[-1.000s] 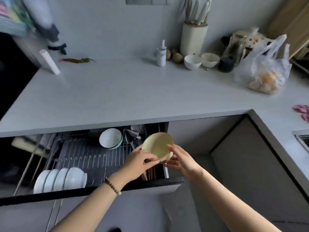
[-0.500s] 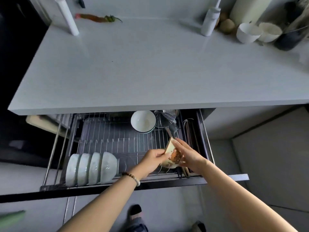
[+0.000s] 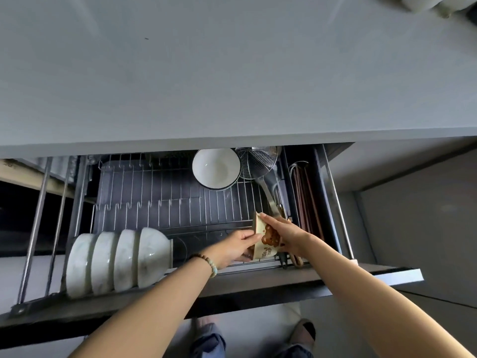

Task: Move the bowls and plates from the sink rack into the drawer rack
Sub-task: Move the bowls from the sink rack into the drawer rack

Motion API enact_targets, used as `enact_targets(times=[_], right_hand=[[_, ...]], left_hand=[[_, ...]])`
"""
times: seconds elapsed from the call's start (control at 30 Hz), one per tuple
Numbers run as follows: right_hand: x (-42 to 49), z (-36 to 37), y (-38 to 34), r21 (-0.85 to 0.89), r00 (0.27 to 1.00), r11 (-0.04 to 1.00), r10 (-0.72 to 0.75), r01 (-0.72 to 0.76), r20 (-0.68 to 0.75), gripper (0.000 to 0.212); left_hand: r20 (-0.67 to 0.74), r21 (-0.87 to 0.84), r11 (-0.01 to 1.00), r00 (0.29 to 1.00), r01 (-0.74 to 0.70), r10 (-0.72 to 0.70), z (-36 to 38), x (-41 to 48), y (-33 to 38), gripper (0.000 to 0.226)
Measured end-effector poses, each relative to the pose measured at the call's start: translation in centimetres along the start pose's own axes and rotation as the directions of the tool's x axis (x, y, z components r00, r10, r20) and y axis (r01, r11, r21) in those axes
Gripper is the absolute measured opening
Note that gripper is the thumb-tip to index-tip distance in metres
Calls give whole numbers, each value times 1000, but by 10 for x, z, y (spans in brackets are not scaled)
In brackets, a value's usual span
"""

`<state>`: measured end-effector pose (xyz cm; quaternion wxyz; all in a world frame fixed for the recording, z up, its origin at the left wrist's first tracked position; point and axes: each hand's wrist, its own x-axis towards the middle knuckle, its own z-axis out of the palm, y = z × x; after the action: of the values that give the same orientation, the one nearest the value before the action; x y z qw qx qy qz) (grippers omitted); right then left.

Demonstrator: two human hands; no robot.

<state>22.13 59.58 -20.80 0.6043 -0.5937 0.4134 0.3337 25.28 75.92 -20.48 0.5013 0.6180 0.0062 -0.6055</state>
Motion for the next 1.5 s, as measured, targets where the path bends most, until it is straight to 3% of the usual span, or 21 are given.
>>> enact_targets(times=[0.17,0.37,0.7,0.87,1.03,1.2,1.37,1.5], right_hand=[[20,-4,9,-99,999,994,36,-38,-23,69],[24,0,13,-128,998,990,58,-58,0,56],[36,3,25,-165,993,982,102,-92,56,71],[32,4,23,-194,996,978,82,-72,44,64],[12,-6,6,-164,999,986,23,-18,30,47],[-51,-52,-25,-126,987,979,-159,159,12,47],[-145,-152,-41,75,926,930,-347,360,-149,33],[-229,-263,-17,37,841,887,-423,461,-337,38]], left_hand=[[40,-84,995,998,44,-41,-3,16,-12,32],[17,-201,974,994,106,-105,-9,26,-23,29],[45,-157,979,991,130,-125,-13,31,-36,27],[-35,-123,988,995,92,-97,-14,28,-33,27],[-227,95,994,973,61,-38,-20,7,-9,29],[-395,380,923,893,-55,216,-12,-19,37,16],[-279,688,708,843,-159,461,53,-45,125,32],[-151,840,498,786,-217,599,141,-48,210,48]])
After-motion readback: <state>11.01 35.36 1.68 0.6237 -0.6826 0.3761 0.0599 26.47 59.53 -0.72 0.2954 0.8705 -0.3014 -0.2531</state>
